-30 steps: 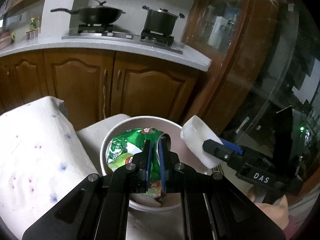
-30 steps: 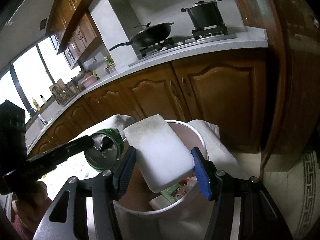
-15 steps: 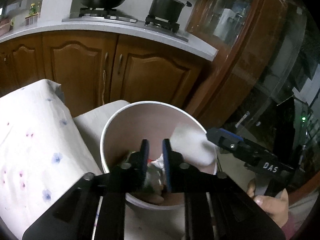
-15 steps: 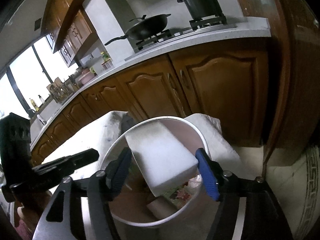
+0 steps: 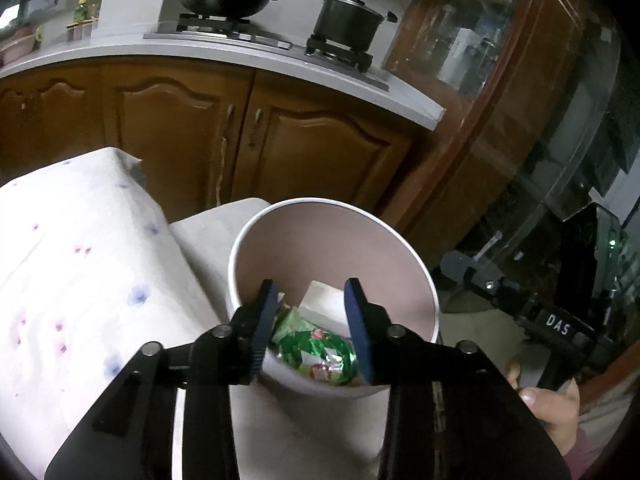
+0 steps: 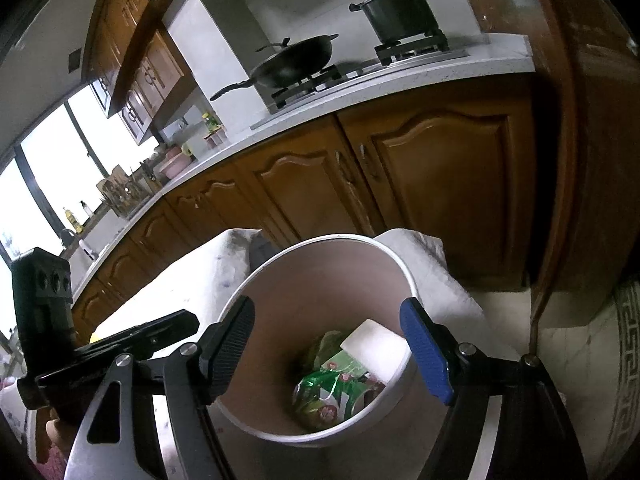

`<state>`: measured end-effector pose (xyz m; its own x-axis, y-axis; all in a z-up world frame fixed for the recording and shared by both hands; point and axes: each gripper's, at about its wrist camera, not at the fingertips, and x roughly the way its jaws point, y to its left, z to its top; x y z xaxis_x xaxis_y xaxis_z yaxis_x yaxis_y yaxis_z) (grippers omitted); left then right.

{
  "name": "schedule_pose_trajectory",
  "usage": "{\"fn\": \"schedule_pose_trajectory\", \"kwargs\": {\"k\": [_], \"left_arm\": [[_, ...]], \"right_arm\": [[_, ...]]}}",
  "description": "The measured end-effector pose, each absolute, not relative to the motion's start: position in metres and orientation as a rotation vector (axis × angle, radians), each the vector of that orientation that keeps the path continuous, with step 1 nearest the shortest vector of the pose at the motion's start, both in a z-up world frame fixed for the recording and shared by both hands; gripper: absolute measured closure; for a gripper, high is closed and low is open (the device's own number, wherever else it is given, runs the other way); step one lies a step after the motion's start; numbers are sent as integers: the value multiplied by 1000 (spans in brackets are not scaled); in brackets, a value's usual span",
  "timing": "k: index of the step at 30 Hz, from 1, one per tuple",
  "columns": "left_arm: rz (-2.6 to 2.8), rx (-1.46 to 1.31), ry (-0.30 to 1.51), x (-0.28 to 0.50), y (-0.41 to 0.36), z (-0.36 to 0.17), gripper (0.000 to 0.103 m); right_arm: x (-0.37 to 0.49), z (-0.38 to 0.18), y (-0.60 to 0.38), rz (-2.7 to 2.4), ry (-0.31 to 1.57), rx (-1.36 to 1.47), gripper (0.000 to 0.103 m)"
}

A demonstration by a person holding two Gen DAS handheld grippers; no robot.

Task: Collect trash

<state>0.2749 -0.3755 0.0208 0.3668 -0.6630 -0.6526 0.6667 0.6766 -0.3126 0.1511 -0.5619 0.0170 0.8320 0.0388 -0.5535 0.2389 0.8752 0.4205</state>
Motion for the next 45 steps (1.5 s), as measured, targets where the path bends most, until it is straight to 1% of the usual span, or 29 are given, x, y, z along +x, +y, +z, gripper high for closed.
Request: {"fn": "schedule_pose_trajectory", "kwargs": {"k": [2, 3, 4, 5, 6, 7, 8, 10, 12, 24, 37, 42, 44, 45], "left_arm": [[-839, 1, 827, 272, -367, 22, 57], [-831, -5, 825, 271, -362, 23, 52], [-822, -15, 821, 269, -355, 23, 50], [-813, -22, 820, 268, -350, 24, 49], [-802, -29, 820, 267, -344, 24, 43], [-789, -36, 817, 265, -338, 25, 35], [-777, -43, 812, 263, -333, 26, 32], [-743, -50, 801, 259, -321, 28, 20], [-716, -62, 789, 254, -310, 31, 16], [-636, -82, 705, 214, -244, 44, 9], [-568, -116, 677, 185, -184, 47, 9], [-548, -94, 632, 166, -169, 53, 8], [-534, -75, 601, 154, -165, 57, 6], [-528, -67, 587, 149, -163, 59, 2]], "right_arm": [[149, 18, -559, -107, 579, 503, 24], [146, 20, -557, -108, 572, 504, 21], [144, 21, -555, -109, 565, 504, 15], [141, 22, -552, -112, 556, 506, 13], [139, 24, -551, -114, 549, 508, 9], [136, 25, -548, -113, 541, 513, 8], [134, 27, -543, -110, 536, 518, 7], [130, 29, -537, -105, 532, 524, 3], [125, 32, -528, -103, 520, 525, 3], [91, 46, -471, -117, 442, 471, 1], [67, 47, -420, -112, 422, 432, 0], [57, 51, -401, -119, 408, 392, 0], [50, 53, -392, -137, 387, 359, 0], [47, 55, -388, -147, 380, 344, 0]]}}
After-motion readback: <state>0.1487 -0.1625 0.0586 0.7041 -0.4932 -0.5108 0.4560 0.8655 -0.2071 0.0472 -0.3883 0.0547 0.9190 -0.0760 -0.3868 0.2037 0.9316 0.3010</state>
